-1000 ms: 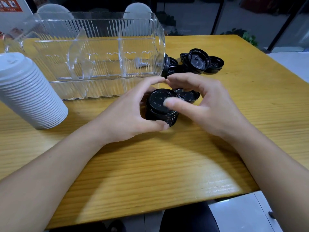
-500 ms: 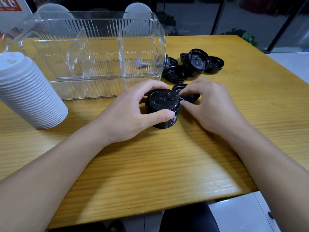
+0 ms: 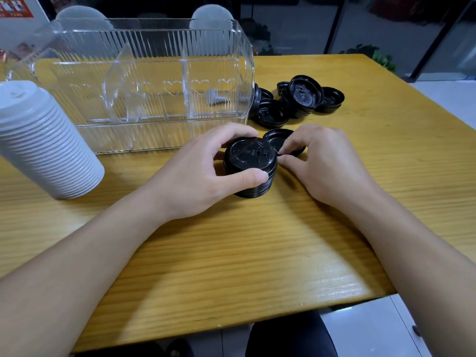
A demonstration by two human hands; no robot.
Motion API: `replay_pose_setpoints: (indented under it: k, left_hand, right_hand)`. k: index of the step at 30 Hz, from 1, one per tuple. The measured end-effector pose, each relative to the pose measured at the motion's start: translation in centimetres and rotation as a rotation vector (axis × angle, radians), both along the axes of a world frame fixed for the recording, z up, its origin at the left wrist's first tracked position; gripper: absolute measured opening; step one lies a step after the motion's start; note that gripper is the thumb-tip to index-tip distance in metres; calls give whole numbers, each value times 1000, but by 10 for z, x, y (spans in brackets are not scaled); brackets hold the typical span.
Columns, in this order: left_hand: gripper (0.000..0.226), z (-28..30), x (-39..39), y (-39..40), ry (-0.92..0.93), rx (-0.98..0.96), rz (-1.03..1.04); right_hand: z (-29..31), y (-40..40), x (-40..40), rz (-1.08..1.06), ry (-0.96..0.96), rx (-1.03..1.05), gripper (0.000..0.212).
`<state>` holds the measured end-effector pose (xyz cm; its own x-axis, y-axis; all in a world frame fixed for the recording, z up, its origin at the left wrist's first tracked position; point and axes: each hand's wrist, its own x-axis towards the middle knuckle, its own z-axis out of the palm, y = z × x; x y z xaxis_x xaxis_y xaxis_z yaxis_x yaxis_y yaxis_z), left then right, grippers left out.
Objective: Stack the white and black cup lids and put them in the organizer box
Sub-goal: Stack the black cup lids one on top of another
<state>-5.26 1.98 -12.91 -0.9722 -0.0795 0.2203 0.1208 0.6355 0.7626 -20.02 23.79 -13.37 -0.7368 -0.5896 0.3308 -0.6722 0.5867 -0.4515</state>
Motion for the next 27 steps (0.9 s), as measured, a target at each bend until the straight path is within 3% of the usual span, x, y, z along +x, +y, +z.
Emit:
replay_pose_setpoints:
  k: [6,13,17,23,27]
  left_hand:
    - [57,2,0,1,-1,-5,-4]
    - [86,-2,-1,0,5,52,22]
    - [87,-1,-1,0,92,157,21]
    - [92,1,0,3,188,192,-40]
    - [94,1,-3,3,273,194,-63]
  right_hand:
    - [0,2,-2,30,10,-156,11]
    - [15,4,0,138,-265,-611,20]
    - [19,5,1,273,-457,-769,25]
    - [22,2,7,490,-693,-823,19]
    - [20,1,9,554,-619,-731,25]
